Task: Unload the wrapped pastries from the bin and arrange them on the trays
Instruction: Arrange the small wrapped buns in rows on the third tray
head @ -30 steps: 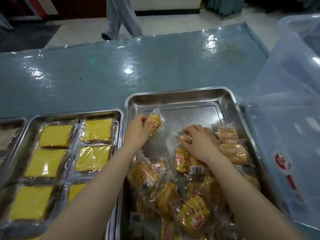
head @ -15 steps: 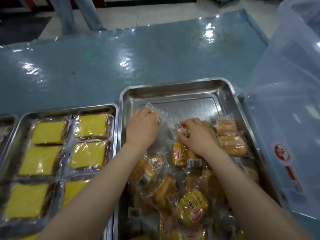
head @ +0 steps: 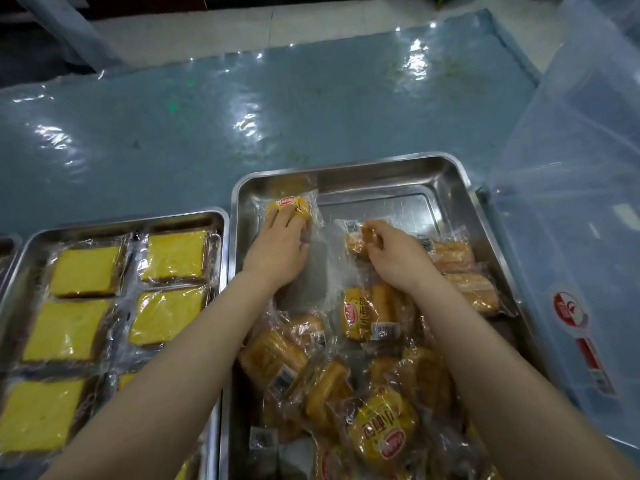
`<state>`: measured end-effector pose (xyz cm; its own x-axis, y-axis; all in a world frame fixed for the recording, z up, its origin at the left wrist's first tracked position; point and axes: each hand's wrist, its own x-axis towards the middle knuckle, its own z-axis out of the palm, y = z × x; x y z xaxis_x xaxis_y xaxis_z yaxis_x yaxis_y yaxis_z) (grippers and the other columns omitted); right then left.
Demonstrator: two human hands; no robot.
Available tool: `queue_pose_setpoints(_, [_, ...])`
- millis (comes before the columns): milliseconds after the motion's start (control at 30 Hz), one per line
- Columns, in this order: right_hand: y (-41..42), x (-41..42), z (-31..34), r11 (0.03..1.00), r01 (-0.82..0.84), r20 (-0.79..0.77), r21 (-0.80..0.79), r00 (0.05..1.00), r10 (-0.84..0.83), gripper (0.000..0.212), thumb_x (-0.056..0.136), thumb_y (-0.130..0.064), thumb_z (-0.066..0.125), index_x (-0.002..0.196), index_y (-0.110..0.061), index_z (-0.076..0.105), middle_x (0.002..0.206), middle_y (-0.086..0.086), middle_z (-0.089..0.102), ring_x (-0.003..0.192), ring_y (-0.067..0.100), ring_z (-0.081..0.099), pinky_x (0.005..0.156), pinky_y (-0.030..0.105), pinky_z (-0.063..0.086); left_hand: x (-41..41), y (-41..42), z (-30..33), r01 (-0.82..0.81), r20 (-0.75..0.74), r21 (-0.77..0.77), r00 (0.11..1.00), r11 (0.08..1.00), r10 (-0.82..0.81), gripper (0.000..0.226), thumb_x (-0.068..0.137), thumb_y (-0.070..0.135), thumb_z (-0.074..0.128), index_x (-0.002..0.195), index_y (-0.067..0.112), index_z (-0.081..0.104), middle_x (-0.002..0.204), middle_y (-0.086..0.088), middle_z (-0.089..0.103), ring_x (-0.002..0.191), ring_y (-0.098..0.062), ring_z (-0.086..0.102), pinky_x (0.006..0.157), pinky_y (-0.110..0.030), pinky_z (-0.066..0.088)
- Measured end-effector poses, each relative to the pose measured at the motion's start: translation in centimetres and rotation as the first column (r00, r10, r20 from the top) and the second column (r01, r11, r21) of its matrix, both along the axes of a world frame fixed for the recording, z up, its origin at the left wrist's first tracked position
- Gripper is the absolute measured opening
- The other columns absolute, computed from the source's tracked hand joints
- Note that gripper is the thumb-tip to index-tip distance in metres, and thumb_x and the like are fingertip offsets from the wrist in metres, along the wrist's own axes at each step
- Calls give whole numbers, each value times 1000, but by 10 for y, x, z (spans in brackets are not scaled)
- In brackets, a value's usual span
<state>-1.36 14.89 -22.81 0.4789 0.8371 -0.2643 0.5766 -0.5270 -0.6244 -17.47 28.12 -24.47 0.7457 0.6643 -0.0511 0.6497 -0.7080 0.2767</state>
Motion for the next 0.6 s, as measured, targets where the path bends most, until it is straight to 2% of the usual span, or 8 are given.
queue_pose_setpoints(33, [5, 1, -2, 1000, -13, 17, 5, 1000, 12, 50, 94, -14, 48, 143, -24, 38, 141, 3, 47, 115, 21, 53, 91, 33, 46, -2, 1, 0, -6, 30, -9, 1000, 1000, 7, 41, 88, 19, 56, 127, 11, 47, 147, -10, 31, 137, -29, 21, 113, -39, 19])
queue_pose_setpoints(100, [16, 4, -6, 999, -52, 47, 2, 998, 51, 55, 94, -12, 49, 145, -27, 33, 154, 3, 26, 140, 24, 27, 111, 40, 30, -5, 0, 0, -24, 57, -26, 998, 999, 25, 50, 87, 19, 58, 134, 16, 41, 145, -8, 32, 137, -29, 22, 113, -41, 22])
queue_pose_setpoints(167, [30, 7, -10, 996, -89, 65, -20, 994, 90, 56, 96, -15, 48, 146, -31, 30, 158, 5, 15, 145, 27, 12, 116, 44, 20, -7, -1, -1, -37, 30, -31, 999, 999, 38, 59, 89, 23, 57, 142, 21, 32, 148, -7, 26, 139, -30, 17, 114, -46, 22])
queue_pose_setpoints(233, [44, 8, -13, 992, -121, 109, -32, 986, 123, 54, 96, -17, 47, 146, -31, 32, 158, 6, 16, 144, 28, 12, 116, 43, 18, -8, -1, -3, -47, -24, -19, 999, 999, 46, 62, 91, 27, 54, 146, 26, 26, 151, -6, 20, 142, -30, 10, 114, -48, 21])
queue_pose_setpoints(367, [65, 3, -15, 992, -128, 239, 17, 964, 120, 51, 89, -22, 52, 139, -31, 41, 147, -1, 36, 135, 25, 34, 106, 47, 35, -8, -3, -7, -64, -77, 11, 995, 998, 65, 63, 93, 31, 51, 148, 29, 21, 154, -5, 15, 143, -32, 3, 114, -48, 16])
queue_pose_setpoints(500, [69, 3, -21, 982, -175, 244, -77, 951, 188, 68, 84, -35, 58, 145, -36, 28, 156, 0, 20, 142, 27, 19, 110, 51, 25, -11, -2, -11, -76, -84, 30, 993, 997, 79, 65, 91, 32, 51, 148, 30, 20, 154, -5, 15, 141, -32, 3, 113, -47, 19])
queue_pose_setpoints(533, [68, 4, -22, 977, -192, 266, -97, 941, 211, 72, 83, -33, 60, 146, -36, 25, 157, -1, 18, 142, 28, 16, 110, 51, 24, -11, -1, -12, -76, -83, 35, 993, 996, 79, 65, 91, 32, 51, 148, 30, 20, 154, -5, 15, 141, -32, 4, 112, -47, 20])
queue_pose_setpoints(600, [64, 7, -25, 979, -184, 313, -83, 928, 201, 75, 81, -21, 62, 145, -36, 25, 153, -1, 26, 137, 27, 22, 106, 46, 29, -14, -1, -14, -69, -83, 50, 994, 996, 73, 67, 91, 32, 51, 149, 30, 19, 154, -5, 15, 141, -32, 4, 112, -46, 21])
